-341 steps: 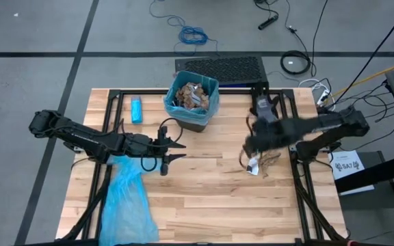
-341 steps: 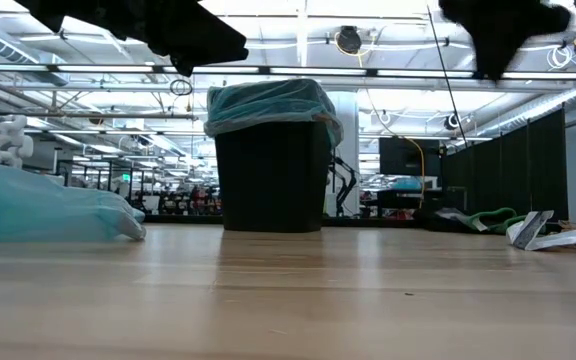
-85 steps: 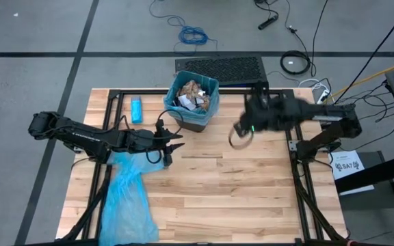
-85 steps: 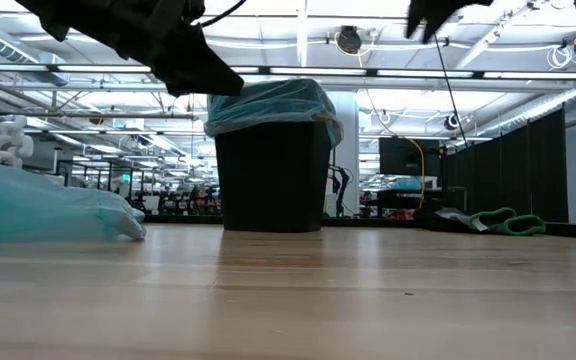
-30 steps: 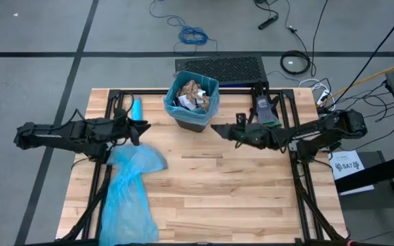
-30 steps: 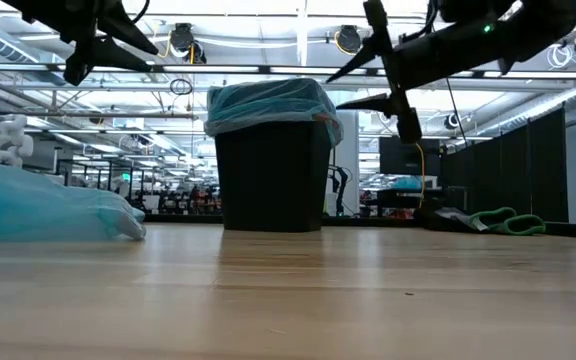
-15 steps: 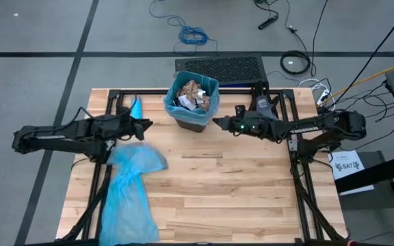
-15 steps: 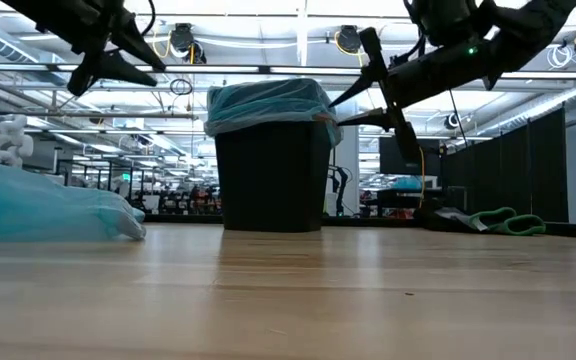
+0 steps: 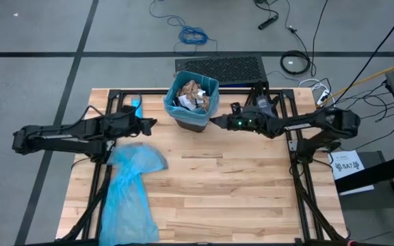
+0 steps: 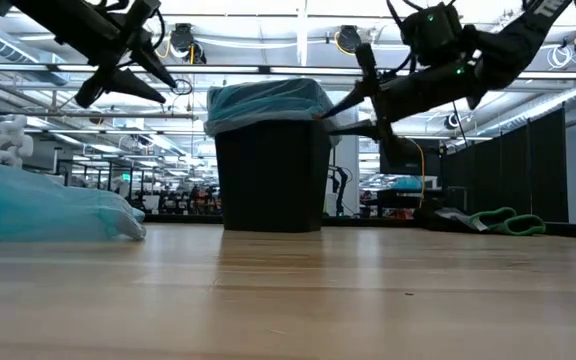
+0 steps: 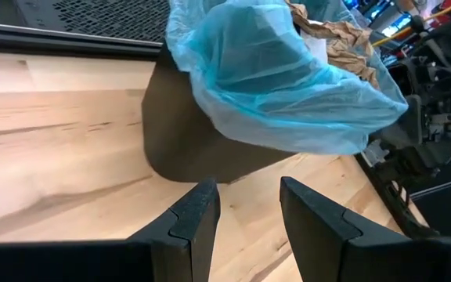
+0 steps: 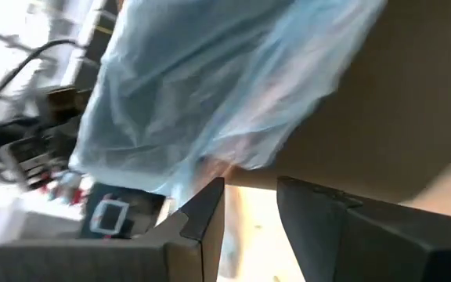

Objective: Place trash/remove bag and relplace
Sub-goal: Remove the blue trash bag from the black trash bin

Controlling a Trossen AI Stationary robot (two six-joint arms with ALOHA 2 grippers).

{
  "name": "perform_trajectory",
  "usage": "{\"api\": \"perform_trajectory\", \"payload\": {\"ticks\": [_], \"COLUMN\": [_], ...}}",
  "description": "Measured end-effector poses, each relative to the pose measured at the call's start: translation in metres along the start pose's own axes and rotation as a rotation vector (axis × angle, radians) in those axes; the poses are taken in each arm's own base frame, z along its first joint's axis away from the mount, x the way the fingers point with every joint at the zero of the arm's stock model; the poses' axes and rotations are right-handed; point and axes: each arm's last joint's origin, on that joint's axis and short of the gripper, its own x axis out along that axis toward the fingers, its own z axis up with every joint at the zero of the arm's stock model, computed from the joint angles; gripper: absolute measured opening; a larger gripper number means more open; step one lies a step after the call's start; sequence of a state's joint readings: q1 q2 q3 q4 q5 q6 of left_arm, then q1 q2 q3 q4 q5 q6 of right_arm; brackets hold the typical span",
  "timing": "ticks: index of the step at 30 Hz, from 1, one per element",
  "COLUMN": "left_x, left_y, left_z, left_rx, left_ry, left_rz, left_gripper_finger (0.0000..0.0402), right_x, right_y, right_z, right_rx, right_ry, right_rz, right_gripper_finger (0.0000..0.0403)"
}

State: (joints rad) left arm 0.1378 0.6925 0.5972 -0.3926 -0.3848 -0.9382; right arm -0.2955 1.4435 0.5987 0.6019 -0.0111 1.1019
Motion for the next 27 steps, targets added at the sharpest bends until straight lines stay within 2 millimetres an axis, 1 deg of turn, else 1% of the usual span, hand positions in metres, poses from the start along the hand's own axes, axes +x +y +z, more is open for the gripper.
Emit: {"api": "perform_trajectory", "payload": {"ticks": [4, 8, 10, 13, 14, 17, 22, 27], "left_x": [0.003, 0.006, 0.007, 0.008, 0.008, 0.01, 0.011, 0.013], "left_y": [-0.001, 0.0, 0.0, 0.0, 0.0, 0.001, 0.004, 0.007], "left_z": [0.002, 0.001, 0.0, 0.0, -0.001, 0.0, 0.004, 0.01], "left_rx": [-0.029, -0.062, -0.06, -0.058, -0.057, -0.06, -0.075, -0.099], "left_ry": [0.0, 0.027, 0.037, 0.042, 0.043, 0.04, 0.019, -0.02], "left_rz": [-0.01, -0.009, -0.01, -0.004, -0.002, 0.008, 0.027, 0.04], "left_gripper_finger": [0.0141, 0.0141, 0.0141, 0.0141, 0.0141, 0.0141, 0.0141, 0.0141], "right_x": [0.01, 0.015, 0.015, 0.015, 0.015, 0.014, 0.004, -0.017], "right_y": [0.003, -0.003, -0.004, -0.003, -0.003, 0.0, 0.016, 0.031], "right_z": [0.001, -0.001, -0.001, -0.001, 0.0, 0.0, -0.004, -0.007], "right_rx": [-0.028, -0.056, -0.084, -0.132, -0.145, -0.126, -0.099, -0.117], "right_ry": [-0.04, -0.048, -0.048, -0.054, -0.058, -0.061, -0.031, -0.02], "right_rz": [0.131, 0.127, 0.122, 0.126, 0.13, 0.148, 0.205, 0.132], "right_gripper_finger": [0.0109, 0.0106, 0.0088, 0.0028, 0.0014, 0.0006, 0.0001, 0.0]}}
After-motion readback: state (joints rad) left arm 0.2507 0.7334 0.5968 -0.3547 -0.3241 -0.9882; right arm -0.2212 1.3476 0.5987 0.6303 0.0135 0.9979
